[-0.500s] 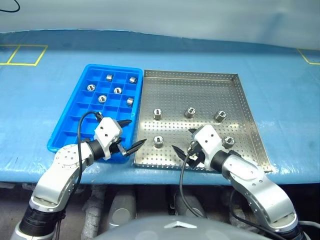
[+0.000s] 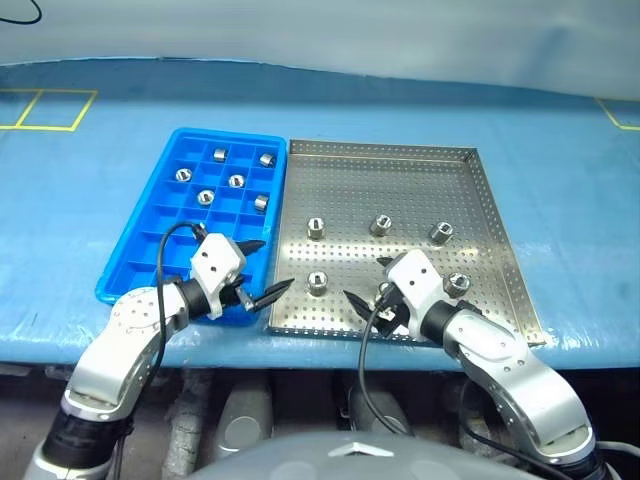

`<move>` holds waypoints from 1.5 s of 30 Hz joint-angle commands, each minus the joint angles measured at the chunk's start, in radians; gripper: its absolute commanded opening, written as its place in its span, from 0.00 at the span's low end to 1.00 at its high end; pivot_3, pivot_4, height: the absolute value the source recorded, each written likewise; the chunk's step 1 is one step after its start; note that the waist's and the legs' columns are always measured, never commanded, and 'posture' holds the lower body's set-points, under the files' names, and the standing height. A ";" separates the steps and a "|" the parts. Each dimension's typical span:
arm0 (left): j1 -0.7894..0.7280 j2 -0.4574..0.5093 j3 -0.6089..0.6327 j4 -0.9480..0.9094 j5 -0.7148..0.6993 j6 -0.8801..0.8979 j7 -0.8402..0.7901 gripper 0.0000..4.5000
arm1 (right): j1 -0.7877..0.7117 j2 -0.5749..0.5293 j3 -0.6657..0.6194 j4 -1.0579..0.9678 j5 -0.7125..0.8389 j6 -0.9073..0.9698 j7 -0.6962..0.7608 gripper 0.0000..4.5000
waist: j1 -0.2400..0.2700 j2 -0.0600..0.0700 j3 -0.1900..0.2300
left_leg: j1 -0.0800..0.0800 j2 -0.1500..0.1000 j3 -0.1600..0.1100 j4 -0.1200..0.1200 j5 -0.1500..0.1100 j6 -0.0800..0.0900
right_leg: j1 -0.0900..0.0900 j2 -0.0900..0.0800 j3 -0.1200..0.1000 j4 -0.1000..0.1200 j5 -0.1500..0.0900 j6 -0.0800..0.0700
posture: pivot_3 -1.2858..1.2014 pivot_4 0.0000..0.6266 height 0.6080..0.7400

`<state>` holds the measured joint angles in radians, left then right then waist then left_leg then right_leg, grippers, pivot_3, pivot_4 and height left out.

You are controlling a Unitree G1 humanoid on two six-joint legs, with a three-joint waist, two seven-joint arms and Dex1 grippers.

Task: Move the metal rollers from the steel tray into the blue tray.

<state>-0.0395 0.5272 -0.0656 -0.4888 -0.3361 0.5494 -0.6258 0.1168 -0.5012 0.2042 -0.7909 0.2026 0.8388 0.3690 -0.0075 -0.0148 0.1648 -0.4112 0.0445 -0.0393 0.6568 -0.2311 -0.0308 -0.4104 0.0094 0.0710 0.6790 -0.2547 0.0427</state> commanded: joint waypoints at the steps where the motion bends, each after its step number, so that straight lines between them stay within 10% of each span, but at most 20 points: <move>1: -0.180 -0.062 0.016 0.059 -0.004 0.070 0.083 0.99 | -0.017 0.011 0.002 -0.012 -0.002 -0.011 -0.007 1.00 | 0.002 0.000 0.000 | 0.000 0.000 0.000 0.001 0.000 0.001 | 0.000 0.000 0.000 0.000 0.000 0.001 | 0.53 0.24 1.00; 14: -0.792 -0.073 -0.359 0.745 0.204 -0.054 -0.328 0.99 | -0.017 0.031 0.015 -0.025 -0.004 -0.005 -0.029 1.00 | -0.017 -0.001 0.000 | -0.002 -0.002 -0.001 -0.001 0.000 0.001 | -0.001 0.001 0.001 -0.001 0.005 0.007 | 0.52 0.24 1.00; 30: -0.957 -0.173 -0.472 1.225 0.433 -0.264 -0.524 0.99 | 0.014 0.054 0.024 -0.041 -0.012 -0.017 -0.076 1.00 | -0.042 -0.001 0.000 | -0.004 -0.002 0.000 0.001 -0.001 0.002 | -0.002 0.001 0.001 -0.001 0.003 0.007 | 0.49 0.24 1.00; 39: -0.964 -0.193 -0.445 1.269 0.468 -0.274 -0.508 0.41 | 0.016 0.054 0.022 -0.041 -0.016 -0.019 -0.082 1.00 | -0.059 -0.001 0.000 | -0.003 -0.001 0.000 0.001 0.000 0.002 | -0.002 0.001 0.002 0.000 0.003 0.007 | 0.49 0.24 1.00; 45: -0.954 -0.174 -0.327 1.150 0.408 -0.243 -0.450 0.38 | 0.011 0.055 0.022 -0.037 -0.014 -0.018 -0.080 1.00 | -0.059 -0.001 0.000 | -0.004 -0.001 0.000 0.001 0.000 0.002 | -0.003 0.001 0.002 0.000 0.004 0.007 | 0.50 0.24 1.00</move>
<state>-0.9772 0.3418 -0.4531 0.7335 0.0998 0.3002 -1.1020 0.1363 -0.4540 0.2302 -0.7942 0.1874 0.8384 0.2863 -0.0660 -0.0155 0.1649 -0.4154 0.0434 -0.0398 0.6580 -0.2316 -0.0283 -0.4131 0.0105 0.0725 0.6794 -0.2511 0.0496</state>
